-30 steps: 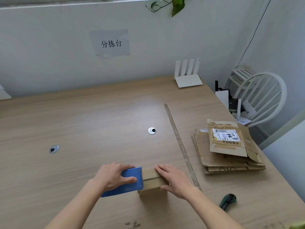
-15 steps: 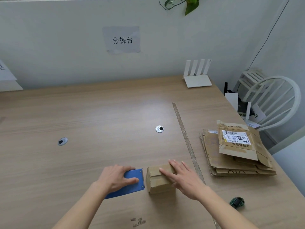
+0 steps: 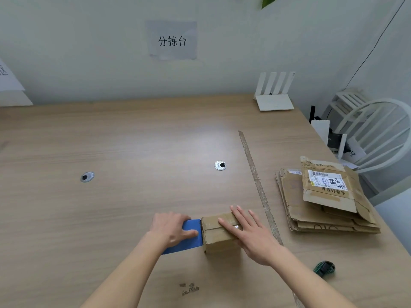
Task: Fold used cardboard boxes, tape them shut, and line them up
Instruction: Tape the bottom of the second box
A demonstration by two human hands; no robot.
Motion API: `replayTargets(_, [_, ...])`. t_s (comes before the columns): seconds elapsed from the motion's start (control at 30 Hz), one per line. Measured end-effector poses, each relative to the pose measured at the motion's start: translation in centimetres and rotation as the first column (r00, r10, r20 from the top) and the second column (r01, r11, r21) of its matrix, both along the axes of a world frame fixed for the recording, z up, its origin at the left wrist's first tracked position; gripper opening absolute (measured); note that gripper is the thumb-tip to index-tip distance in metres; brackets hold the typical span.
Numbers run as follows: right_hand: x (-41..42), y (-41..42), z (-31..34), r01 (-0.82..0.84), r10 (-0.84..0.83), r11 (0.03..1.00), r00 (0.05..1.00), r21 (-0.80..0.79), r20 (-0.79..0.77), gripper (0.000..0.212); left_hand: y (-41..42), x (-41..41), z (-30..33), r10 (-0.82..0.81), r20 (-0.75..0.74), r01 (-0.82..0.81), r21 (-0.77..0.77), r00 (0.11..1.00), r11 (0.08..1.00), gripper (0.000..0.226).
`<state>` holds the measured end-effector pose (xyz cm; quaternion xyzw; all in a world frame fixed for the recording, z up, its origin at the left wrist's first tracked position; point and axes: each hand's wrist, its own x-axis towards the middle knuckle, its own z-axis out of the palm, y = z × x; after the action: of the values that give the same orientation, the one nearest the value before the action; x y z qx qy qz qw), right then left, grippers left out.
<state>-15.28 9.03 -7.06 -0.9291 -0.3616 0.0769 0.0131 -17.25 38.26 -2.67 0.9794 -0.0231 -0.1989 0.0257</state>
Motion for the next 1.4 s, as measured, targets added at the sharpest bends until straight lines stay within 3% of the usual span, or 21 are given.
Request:
replayTargets(0.1, [-0.3,0.1,0.8,-0.007,0.006,1.0,0.997,-0.019,-0.079,0.075,0.3,-0.7,-1.0,-0.051,-0.045,0.055,0.087,0.998,0.995,0.049])
replayTargets(0.2, [-0.5,0.3,1.6,0.025,-0.025,1.0,0.988,-0.002,-0.154,0.07,0.9,-2.9,-3.2,0.008,0.001,-0.008,0.016,1.0,1.0,0.051])
replayTargets(0.27, [-0.8,1.5,2.3,0.135,-0.117,0.988,0.971,0.075,-0.207,0.062,1.2,-4.4,-4.5,0.038,0.109,-0.037,-0.005,0.993,0.999,0.054])
replayTargets(0.37, [-1.6,5.2,2.3,0.361,-0.321,0.92,0.917,0.151,-0.237,0.069,1.6,-5.6,-6.1,0.058,0.26,-0.057,-0.01,0.964,0.998,0.072])
replayTargets(0.47, [-2.6,8.7,0.7,0.529,-0.491,0.828,0.845,0.188,-0.214,0.061,1.4,-6.1,-6.8,0.069,0.303,-0.065,-0.022,0.951,0.998,0.08])
replayTargets(0.6, [-2.8,9.6,-1.3,0.461,-0.458,0.868,0.887,0.183,-0.063,0.071,1.8,-6.7,-7.2,0.082,0.323,-0.076,-0.034,0.943,0.997,0.068])
replayTargets(0.73, [-2.2,8.6,-1.8,0.304,-0.293,0.946,0.951,0.114,-0.103,0.085,2.4,-7.5,-8.0,0.1,0.352,-0.091,-0.041,0.931,0.995,0.066])
replayTargets(0.87, [-1.4,7.8,-1.1,0.111,-0.114,0.989,0.993,0.099,0.019,0.077,3.1,-8.0,-8.5,0.113,0.372,-0.098,-0.058,0.922,0.994,0.081])
replayTargets(0.93, [-2.4,7.4,-0.6,0.183,-0.199,0.969,0.976,0.166,0.087,0.086,3.3,-8.1,-8.4,0.141,0.39,-0.117,-0.084,0.91,0.99,0.083])
replayTargets(1.03, [-5.2,7.3,-0.6,0.454,-0.493,0.846,0.865,0.28,0.087,0.098,3.6,-8.0,-8.0,0.172,0.407,-0.136,-0.116,0.897,0.984,0.081])
replayTargets(1.13, [-6.2,7.4,-0.6,0.577,-0.614,0.764,0.787,0.288,0.053,0.089,3.9,-8.0,-7.5,0.197,0.416,-0.153,-0.138,0.888,0.979,0.083])
replayTargets(1.23, [-5.3,7.5,-0.9,0.461,-0.491,0.838,0.87,0.291,0.035,0.075,4.3,-8.0,-6.7,0.214,0.406,-0.161,-0.162,0.888,0.974,0.084])
replayTargets(1.3, [-4.1,7.4,-0.7,0.353,-0.343,0.893,0.935,0.277,-0.086,0.069,4.5,-8.0,-6.1,0.216,0.408,-0.156,-0.176,0.887,0.972,0.084])
replayTargets(1.4, [-2.3,7.0,0.5,0.233,-0.177,0.941,0.957,0.245,-0.23,0.067,4.9,-8.0,-4.8,0.217,0.41,-0.147,-0.196,0.886,0.97,0.081])
